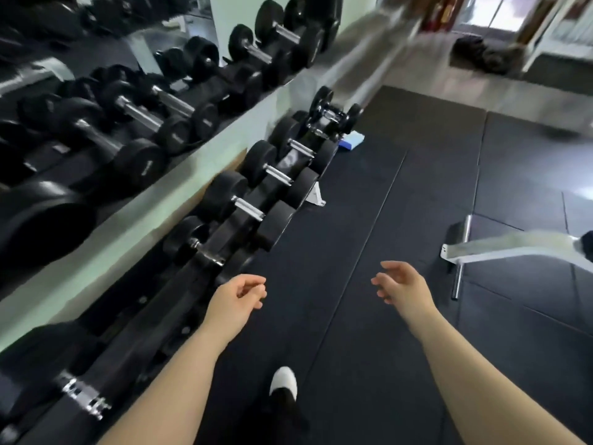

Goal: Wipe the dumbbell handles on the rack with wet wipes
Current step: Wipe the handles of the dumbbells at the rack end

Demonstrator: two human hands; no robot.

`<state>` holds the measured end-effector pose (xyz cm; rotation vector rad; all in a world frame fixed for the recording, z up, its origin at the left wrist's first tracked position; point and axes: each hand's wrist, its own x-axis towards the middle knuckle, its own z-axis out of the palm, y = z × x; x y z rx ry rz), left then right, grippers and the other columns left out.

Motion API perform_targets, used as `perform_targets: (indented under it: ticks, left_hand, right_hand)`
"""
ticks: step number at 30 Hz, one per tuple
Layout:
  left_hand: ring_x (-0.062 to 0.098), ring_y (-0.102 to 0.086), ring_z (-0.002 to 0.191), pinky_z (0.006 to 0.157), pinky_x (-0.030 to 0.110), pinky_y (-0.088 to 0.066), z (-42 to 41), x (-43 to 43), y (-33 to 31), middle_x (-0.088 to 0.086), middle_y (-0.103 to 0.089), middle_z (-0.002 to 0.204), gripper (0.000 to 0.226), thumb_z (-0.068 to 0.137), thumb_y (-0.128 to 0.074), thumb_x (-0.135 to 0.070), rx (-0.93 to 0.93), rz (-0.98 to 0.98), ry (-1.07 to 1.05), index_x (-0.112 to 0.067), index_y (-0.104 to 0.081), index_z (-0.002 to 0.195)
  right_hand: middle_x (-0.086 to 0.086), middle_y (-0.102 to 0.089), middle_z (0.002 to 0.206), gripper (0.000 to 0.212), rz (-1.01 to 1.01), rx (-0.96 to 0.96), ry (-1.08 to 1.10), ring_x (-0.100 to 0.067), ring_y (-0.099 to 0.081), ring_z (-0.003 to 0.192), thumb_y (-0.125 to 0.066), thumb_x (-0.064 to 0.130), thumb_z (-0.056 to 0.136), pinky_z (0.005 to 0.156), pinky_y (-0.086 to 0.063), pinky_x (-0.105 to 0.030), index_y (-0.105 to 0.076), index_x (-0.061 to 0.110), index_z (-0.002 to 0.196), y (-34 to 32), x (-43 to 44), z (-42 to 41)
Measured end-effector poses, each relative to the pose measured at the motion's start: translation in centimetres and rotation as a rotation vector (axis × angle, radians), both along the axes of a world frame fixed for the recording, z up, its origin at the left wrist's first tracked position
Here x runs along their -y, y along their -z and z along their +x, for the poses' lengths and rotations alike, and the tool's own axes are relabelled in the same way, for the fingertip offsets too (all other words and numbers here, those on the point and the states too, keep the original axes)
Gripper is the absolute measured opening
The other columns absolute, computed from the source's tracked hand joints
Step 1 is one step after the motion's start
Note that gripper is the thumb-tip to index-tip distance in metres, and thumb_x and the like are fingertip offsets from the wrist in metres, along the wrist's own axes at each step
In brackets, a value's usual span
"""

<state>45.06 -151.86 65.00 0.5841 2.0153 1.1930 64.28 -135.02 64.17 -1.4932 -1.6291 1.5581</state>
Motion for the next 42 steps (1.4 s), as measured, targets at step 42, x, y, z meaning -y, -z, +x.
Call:
perform_targets:
  ticks: [42]
  left_hand:
    - [0.014, -0.059, 0.099, 0.078, 0.023, -0.042, -34.8, -123.6, 6.0, -0.003, -0.064, 0.104, 0.014, 0.094, -0.049, -0.018, -0.169, -0.308, -0.003, -0.024, -0.059, 0.103]
  right_hand:
    - [-0.001, -0.057, 0.076, 0.018, 0.158, 0.217, -0.304, -0.014, -0.049, 0.059, -0.058, 0.010, 0.085, 0.050, -0.041, -0.019, -0.056, 0.016, 0.102, 2.1, -129.1, -38.0]
